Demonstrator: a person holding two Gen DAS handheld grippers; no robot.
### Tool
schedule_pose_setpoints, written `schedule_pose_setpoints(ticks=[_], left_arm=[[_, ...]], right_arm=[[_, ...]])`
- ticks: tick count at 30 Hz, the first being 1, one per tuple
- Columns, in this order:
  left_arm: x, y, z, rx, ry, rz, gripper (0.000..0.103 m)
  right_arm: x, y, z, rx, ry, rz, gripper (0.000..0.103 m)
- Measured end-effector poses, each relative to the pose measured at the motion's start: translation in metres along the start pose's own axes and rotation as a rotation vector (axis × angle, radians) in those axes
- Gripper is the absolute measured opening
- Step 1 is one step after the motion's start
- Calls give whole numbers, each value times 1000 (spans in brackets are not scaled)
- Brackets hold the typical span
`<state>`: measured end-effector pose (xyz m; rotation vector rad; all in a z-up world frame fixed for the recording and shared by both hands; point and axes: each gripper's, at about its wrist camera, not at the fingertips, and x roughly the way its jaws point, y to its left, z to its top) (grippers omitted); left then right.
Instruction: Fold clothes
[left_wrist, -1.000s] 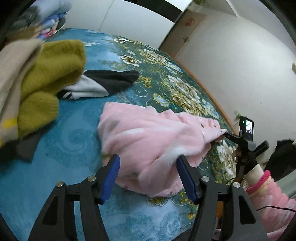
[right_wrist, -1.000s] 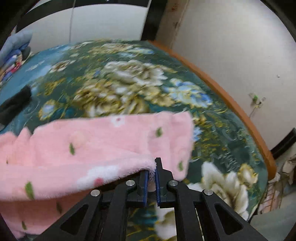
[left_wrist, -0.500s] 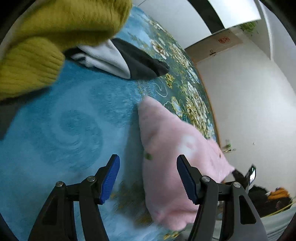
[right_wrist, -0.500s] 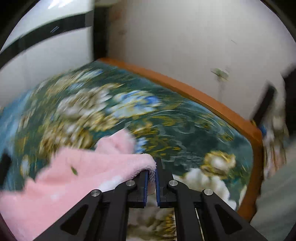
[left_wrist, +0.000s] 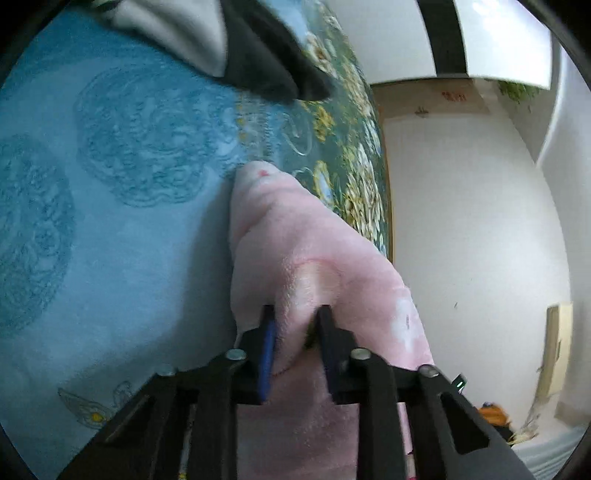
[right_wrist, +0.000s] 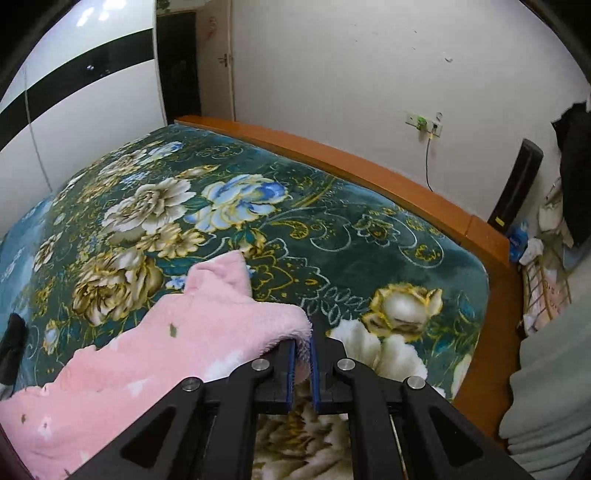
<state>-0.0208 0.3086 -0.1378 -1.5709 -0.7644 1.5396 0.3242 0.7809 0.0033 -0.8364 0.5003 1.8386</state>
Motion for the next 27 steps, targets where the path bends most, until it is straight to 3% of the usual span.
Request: schedule_pose_setpoints(ticks=[3,5,11,13,18,22,24,26,27], left_arm=[[-17,-17,1,32,-80,42,6],[-45,-34,5,83,-175,68,2],[-189,-113,-8,429,-604,148,0],[-223,-125,-14,519,-682,205,0],[-209,-96,-5,483,-580,361,0],[-175,-40,4,316,-430,338,0],[-154,-11,4,232,-371,330,12],[-137,16,8,158,-333,312,52],[-133,28,11,120,-323,304,55]], right_arm=[[-13,14,6,-27,-25,40,7],[-29,24,13,-55,-69,66,7],[-101,40,35,-64,-284,171,7],[-109,45,37,-65,-304,193,7],[-86,72,27,-123,-231,193,7],[-68,75,18,-120,-181,202,7],[-66,73,18,-124,-172,194,7],[-64,64,16,-121,-166,194,7],[-63,60,15,-119,-161,193,7]])
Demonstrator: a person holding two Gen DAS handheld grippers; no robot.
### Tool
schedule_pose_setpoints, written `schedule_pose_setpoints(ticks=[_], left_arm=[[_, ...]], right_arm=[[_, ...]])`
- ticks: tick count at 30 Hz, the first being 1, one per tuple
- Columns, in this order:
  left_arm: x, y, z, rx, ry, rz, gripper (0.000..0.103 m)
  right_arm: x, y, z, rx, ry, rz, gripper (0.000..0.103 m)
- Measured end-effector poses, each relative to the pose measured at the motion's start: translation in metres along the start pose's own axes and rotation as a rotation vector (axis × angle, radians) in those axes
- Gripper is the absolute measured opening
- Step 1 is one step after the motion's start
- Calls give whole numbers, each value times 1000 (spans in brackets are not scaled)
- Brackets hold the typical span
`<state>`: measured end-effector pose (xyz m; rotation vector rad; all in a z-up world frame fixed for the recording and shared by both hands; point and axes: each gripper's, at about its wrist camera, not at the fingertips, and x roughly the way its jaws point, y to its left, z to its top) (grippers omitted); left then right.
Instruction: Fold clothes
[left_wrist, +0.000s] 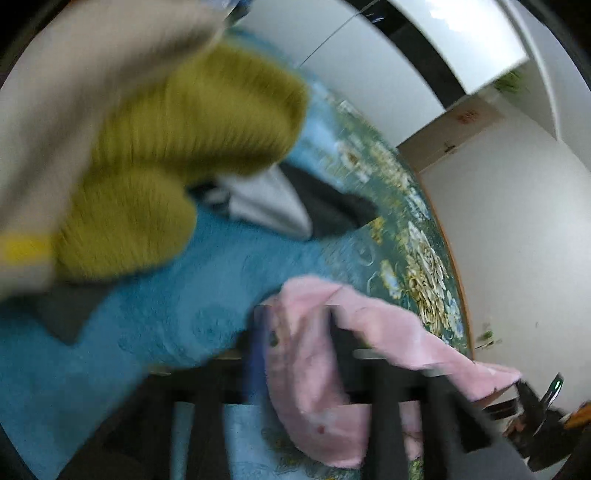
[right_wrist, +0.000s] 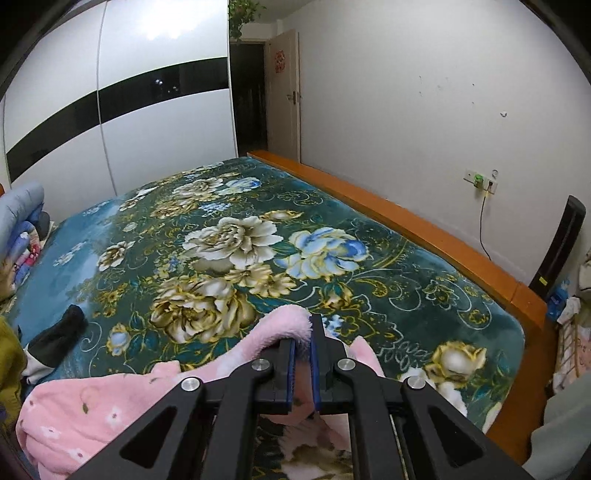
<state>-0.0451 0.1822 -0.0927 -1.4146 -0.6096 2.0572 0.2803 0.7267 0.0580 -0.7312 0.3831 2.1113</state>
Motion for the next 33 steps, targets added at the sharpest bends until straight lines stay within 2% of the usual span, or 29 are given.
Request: schedule_pose_setpoints(ticks=[3,6,13,15,17,19,22,25,27,30,33], left_arm=[[31,23,2,-121,58,-21,60],[63,35,1,-207,129,-20,61],[90,23,-4,-257,184,-98,61],[94,17,-6,-251,189,-59,55],[95,13,-8,-242,184,-6,31],[89,14,-12,-269,176,-5,29],[72,6,-15,-236,120,20,19],[41,-10,-17,-149,38,24,17],[27,-19,-7,-97,-23,15,17],[-22,-36,0,2,-118,-7,16],[-84,-46,-7,92,-187,-65,16]], right_arm=[[1,-3,-6,1,20,-3,8],[5,-2,-11,3,41,-4,9],[9,8,-15,-9,62,3,10],[9,12,-15,-19,65,3,10],[9,16,-16,-31,69,0,10],[10,19,-17,-34,73,-3,10],[10,19,-17,-21,73,-8,10],[5,18,-15,1,58,-20,10],[-3,16,-12,19,27,-28,9],[-24,11,-8,54,-42,-29,8],[-50,4,-5,62,-107,-31,8]])
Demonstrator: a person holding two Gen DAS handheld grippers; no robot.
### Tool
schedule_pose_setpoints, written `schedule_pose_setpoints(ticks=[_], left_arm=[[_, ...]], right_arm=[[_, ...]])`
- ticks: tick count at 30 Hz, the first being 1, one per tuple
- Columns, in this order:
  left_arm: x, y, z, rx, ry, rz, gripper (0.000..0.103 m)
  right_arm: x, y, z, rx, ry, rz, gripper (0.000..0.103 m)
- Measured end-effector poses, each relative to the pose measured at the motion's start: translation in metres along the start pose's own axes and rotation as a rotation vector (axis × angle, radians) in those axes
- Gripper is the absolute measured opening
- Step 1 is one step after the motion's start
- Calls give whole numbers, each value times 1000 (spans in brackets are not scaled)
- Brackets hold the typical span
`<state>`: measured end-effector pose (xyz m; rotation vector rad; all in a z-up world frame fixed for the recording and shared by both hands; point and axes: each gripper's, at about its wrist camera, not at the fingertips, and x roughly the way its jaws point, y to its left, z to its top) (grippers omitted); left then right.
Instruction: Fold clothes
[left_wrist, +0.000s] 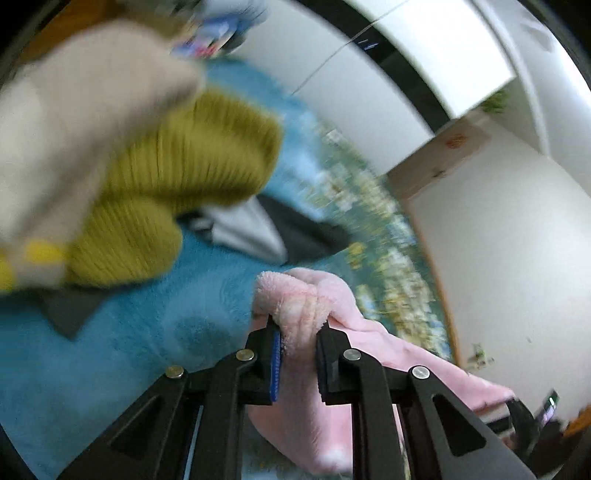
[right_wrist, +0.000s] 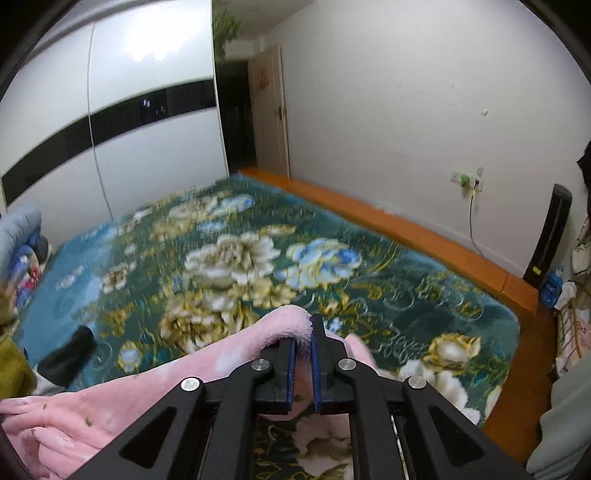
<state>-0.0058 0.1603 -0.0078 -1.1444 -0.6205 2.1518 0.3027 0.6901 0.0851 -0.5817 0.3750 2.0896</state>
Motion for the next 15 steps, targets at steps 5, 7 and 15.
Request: schedule_pose_setpoints(ticks=[5,7,15], left_arm=[[-74,-6,17,131,-127,56,16],[-72,-5,32,127,-142,80,16],[-8,-20,98,137,-165,233,17]], right_arm=[[-11,-7,20,0,-38,-6,8],[3,-1,31,5,-10,31,8],[27,59,92,-117,-187,6,8]])
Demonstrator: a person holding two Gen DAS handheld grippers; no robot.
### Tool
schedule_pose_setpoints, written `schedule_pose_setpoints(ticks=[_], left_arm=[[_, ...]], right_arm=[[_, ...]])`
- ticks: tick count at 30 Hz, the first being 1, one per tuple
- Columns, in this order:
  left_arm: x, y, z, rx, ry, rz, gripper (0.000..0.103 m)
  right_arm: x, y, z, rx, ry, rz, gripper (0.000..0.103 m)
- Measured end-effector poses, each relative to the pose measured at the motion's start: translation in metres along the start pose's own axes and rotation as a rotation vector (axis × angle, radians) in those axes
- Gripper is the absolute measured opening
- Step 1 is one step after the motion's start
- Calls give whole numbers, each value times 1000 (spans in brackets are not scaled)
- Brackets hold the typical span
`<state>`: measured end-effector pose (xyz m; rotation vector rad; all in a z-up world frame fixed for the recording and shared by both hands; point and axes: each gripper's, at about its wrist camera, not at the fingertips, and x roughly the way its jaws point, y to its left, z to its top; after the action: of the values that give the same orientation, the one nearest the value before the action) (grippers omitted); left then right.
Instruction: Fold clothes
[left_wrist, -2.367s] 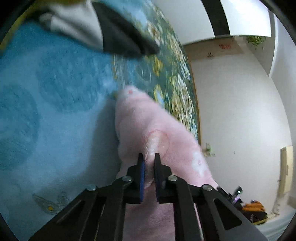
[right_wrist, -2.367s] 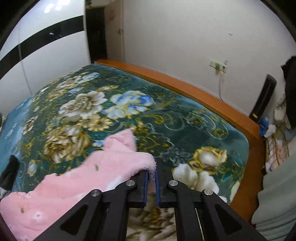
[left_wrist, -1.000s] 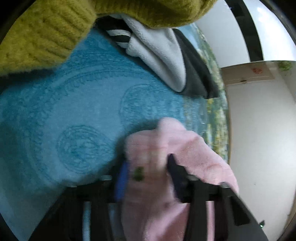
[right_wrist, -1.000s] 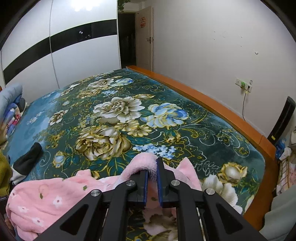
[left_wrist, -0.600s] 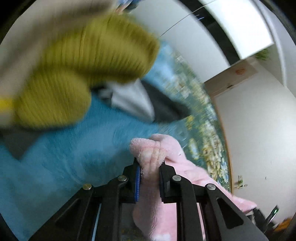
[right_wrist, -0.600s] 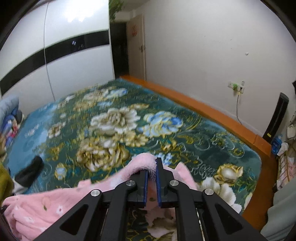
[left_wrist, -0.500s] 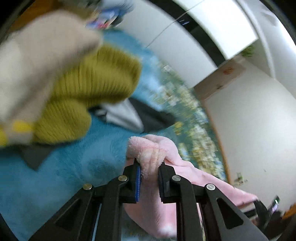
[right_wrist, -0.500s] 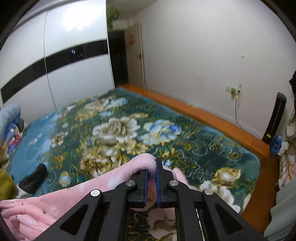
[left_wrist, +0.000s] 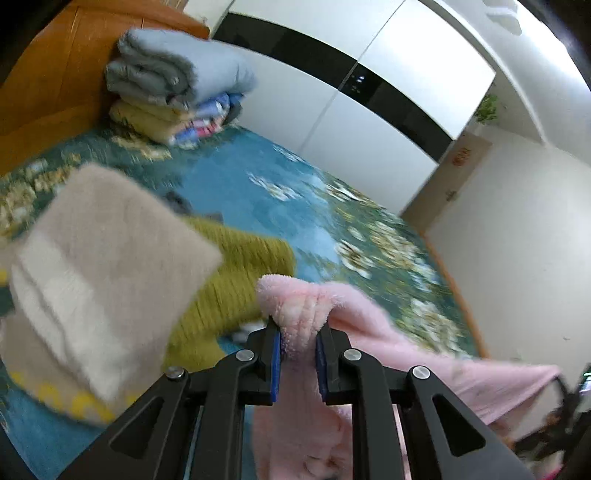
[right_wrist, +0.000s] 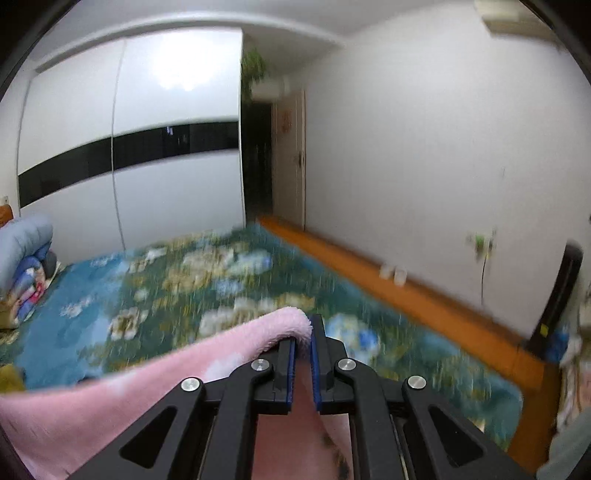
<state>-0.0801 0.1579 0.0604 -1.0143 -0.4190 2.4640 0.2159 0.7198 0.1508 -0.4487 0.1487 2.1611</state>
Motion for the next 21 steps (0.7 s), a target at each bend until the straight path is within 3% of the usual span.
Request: schedule_pose_setpoints(ticks=[3,6,10,13,14,16,18,21], left_arm=[[48,-7,3,52,61,115,17],[96,-2,-13,70,181,207,17],[133,11,-45,50,312,237,19],[138,19,-55,44,346,230,23],[137,23,-56,33,356,215,29],[127,30,-58,-3,362,165,38],[111,37,-67,-27,356,130,45],[81,45,-89,-52,352,91,47]], right_arm=[[38,27,-18,-68,115,13,9],[80,50,-68,-146,290,33,9],[105,62,-127,-234,432,53,9],[112,64,-162,-295,495,68,12],[111,64,-165,-304,504,76,14],[106,62,-164,-314,507,85,40],[95,56,-161,-302,490,96,60],[69,40,-155,-232,452,115,62]])
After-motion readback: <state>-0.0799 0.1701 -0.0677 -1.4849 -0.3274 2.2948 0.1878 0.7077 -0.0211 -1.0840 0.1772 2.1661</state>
